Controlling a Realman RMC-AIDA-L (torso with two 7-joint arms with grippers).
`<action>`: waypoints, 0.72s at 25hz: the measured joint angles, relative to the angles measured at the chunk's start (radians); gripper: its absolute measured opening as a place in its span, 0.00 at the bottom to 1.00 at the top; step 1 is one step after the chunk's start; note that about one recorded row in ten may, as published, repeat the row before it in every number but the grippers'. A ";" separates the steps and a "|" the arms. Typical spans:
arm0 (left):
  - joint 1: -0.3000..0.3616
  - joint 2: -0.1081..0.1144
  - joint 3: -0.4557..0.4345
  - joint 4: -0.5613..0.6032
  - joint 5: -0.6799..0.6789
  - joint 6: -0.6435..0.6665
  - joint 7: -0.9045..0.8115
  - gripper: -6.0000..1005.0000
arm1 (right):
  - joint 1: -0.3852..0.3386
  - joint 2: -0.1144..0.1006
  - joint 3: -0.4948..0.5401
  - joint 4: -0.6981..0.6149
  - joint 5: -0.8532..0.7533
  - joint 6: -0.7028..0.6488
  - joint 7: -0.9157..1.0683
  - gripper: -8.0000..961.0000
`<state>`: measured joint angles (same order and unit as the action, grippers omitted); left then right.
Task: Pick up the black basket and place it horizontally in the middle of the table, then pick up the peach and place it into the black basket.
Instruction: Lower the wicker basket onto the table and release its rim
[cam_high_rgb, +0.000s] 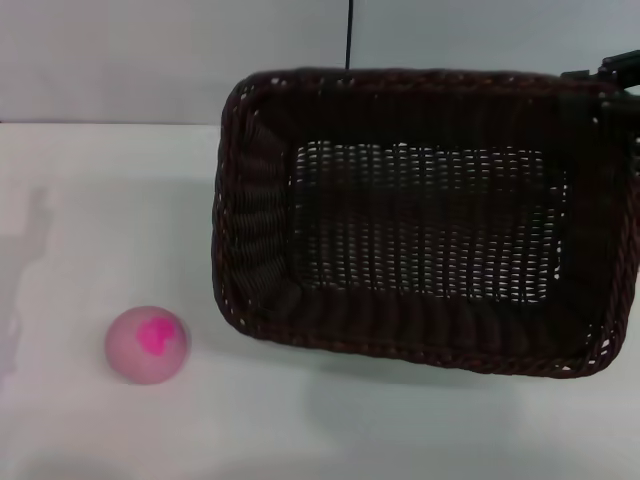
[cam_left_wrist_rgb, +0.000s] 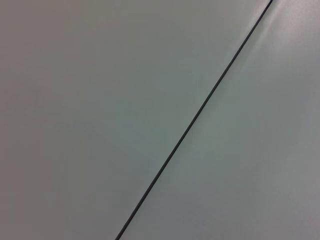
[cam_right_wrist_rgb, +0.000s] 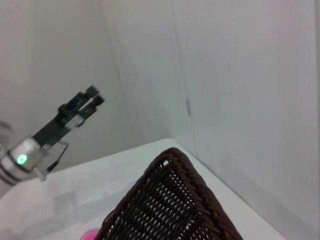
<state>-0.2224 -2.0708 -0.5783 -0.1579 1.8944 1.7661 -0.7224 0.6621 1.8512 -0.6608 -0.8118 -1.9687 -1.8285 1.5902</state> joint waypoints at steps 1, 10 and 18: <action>0.000 0.000 0.000 0.000 0.000 0.000 0.000 0.73 | 0.003 0.003 -0.006 0.007 0.000 0.002 -0.018 0.21; -0.004 0.000 0.018 0.000 0.000 -0.007 -0.001 0.73 | 0.056 0.030 -0.062 0.100 -0.010 0.091 -0.172 0.21; 0.009 -0.001 0.031 -0.004 0.000 -0.015 -0.001 0.73 | 0.094 0.032 -0.093 0.186 -0.038 0.141 -0.249 0.22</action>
<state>-0.2133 -2.0722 -0.5476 -0.1617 1.8944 1.7509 -0.7230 0.7561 1.8831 -0.7537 -0.6259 -2.0063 -1.6872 1.3412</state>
